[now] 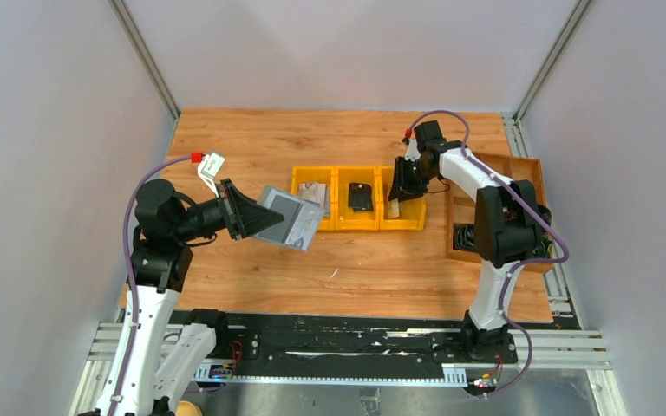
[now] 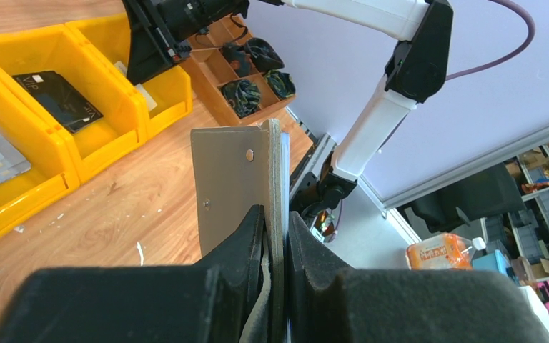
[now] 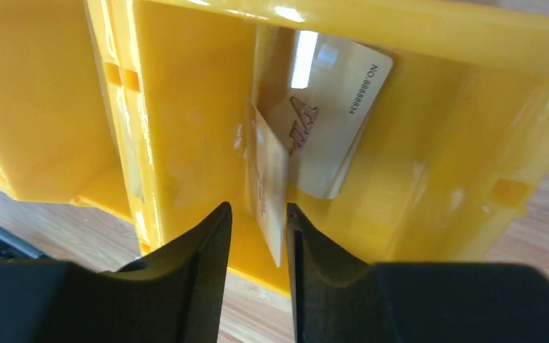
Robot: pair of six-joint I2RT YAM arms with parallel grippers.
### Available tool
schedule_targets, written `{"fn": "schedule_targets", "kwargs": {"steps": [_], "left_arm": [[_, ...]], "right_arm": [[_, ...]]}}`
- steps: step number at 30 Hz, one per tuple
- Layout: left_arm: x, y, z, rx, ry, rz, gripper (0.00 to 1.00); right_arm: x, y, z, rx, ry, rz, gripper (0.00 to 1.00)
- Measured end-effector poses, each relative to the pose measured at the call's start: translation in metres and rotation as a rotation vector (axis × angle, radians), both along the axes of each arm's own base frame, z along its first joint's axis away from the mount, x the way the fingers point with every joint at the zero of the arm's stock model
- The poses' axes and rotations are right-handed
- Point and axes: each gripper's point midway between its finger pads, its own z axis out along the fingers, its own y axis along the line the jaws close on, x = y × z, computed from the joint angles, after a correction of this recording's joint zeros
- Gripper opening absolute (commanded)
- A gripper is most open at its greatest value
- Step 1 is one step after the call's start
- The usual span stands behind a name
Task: Take the credit cards out of the card holder
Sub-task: Place the credit card in the storage box, then remove the credit card from the card holder.
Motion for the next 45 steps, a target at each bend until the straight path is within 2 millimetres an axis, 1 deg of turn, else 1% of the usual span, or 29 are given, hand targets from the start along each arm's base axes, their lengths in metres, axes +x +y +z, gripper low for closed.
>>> {"fn": "schedule_targets", "kwargs": {"steps": [2, 3, 4, 5, 7, 10, 11, 12, 13, 14, 15, 16, 17, 18, 20, 21, 23, 25, 27, 29, 31, 33, 35, 39, 41, 45], "left_arm": [[-0.001, 0.000, 0.000, -0.001, 0.001, 0.000, 0.00], [-0.001, 0.000, 0.000, -0.002, 0.002, 0.000, 0.00], [-0.001, 0.000, 0.001, -0.004, 0.003, 0.000, 0.00], [-0.001, 0.000, 0.001, -0.006, 0.006, 0.001, 0.00], [-0.001, 0.000, 0.003, -0.012, 0.009, 0.002, 0.00], [0.001, 0.000, 0.007, -0.027, 0.010, 0.017, 0.00], [0.003, 0.000, 0.010, -0.037, 0.007, 0.029, 0.00], [0.006, 0.001, 0.015, -0.050, 0.002, 0.045, 0.00], [0.010, 0.001, 0.020, -0.067, -0.005, 0.065, 0.00], [0.012, 0.002, 0.023, -0.076, -0.008, 0.076, 0.00], [0.015, 0.002, 0.027, -0.090, -0.011, 0.089, 0.00], [0.018, 0.003, 0.032, -0.105, -0.018, 0.103, 0.00], [0.020, 0.003, 0.035, -0.115, -0.018, 0.112, 0.00], [0.021, 0.003, 0.039, -0.129, -0.019, 0.119, 0.00], [0.023, 0.004, 0.044, -0.151, -0.016, 0.127, 0.00], [0.024, 0.004, 0.047, -0.162, -0.013, 0.131, 0.00], [0.024, 0.004, 0.052, -0.184, -0.009, 0.136, 0.00], [0.023, 0.004, 0.055, -0.195, -0.006, 0.137, 0.00], [0.021, 0.004, 0.058, -0.208, -0.004, 0.134, 0.00], [0.020, 0.004, 0.060, -0.217, 0.002, 0.133, 0.00], [0.019, 0.004, 0.061, -0.225, 0.008, 0.131, 0.00], [0.017, 0.004, 0.066, -0.237, 0.000, 0.130, 0.00], [0.015, 0.004, 0.071, -0.245, -0.015, 0.128, 0.00], [0.010, 0.004, 0.075, -0.256, -0.016, 0.121, 0.00], [0.009, 0.004, 0.077, -0.264, -0.013, 0.119, 0.00], [0.007, 0.004, 0.082, -0.276, -0.020, 0.114, 0.00]], "right_arm": [[0.001, 0.000, 0.001, -0.017, -0.004, -0.009, 0.60], [0.004, -0.002, 0.003, -0.035, -0.018, -0.011, 0.64], [0.004, -0.002, 0.005, -0.043, -0.026, -0.016, 0.65], [0.004, -0.002, 0.008, -0.053, -0.035, -0.021, 0.70], [0.002, 0.000, 0.026, -0.059, -0.074, -0.021, 0.74], [-0.002, 0.012, 0.075, -0.004, -0.197, -0.019, 0.76], [-0.005, 0.019, 0.099, 0.039, -0.263, -0.015, 0.76], [-0.014, 0.029, 0.130, 0.103, -0.340, -0.005, 0.76], [-0.025, 0.040, 0.158, 0.172, -0.408, 0.013, 0.77], [-0.036, 0.051, 0.181, 0.234, -0.462, 0.037, 0.77], [-0.050, 0.065, 0.205, 0.311, -0.519, 0.070, 0.77], [-0.068, 0.079, 0.226, 0.391, -0.565, 0.112, 0.77], [-0.087, 0.094, 0.241, 0.466, -0.598, 0.156, 0.78], [-0.108, 0.108, 0.250, 0.536, -0.609, 0.203, 0.78], [-0.138, 0.129, 0.256, 0.644, -0.607, 0.271, 0.78], [-0.153, 0.139, 0.255, 0.701, -0.594, 0.297, 0.78], [-0.180, 0.157, 0.244, 0.808, -0.543, 0.330, 0.79], [-0.191, 0.168, 0.237, 0.867, -0.507, 0.332, 0.79], [-0.201, 0.180, 0.237, 0.937, -0.482, 0.333, 0.79], [-0.208, 0.190, 0.247, 1.000, -0.479, 0.343, 0.79], [-0.214, 0.197, 0.263, 1.075, -0.491, 0.354, 0.79], [-0.215, 0.202, 0.271, 1.127, -0.496, 0.350, 0.79], [-0.211, 0.207, 0.274, 1.167, -0.490, 0.336, 0.79], [-0.214, 0.218, 0.278, 1.238, -0.464, 0.339, 0.78], [-0.215, 0.220, 0.280, 1.264, -0.456, 0.336, 0.77], [-0.215, 0.221, 0.285, 1.320, -0.448, 0.327, 0.79]]}}
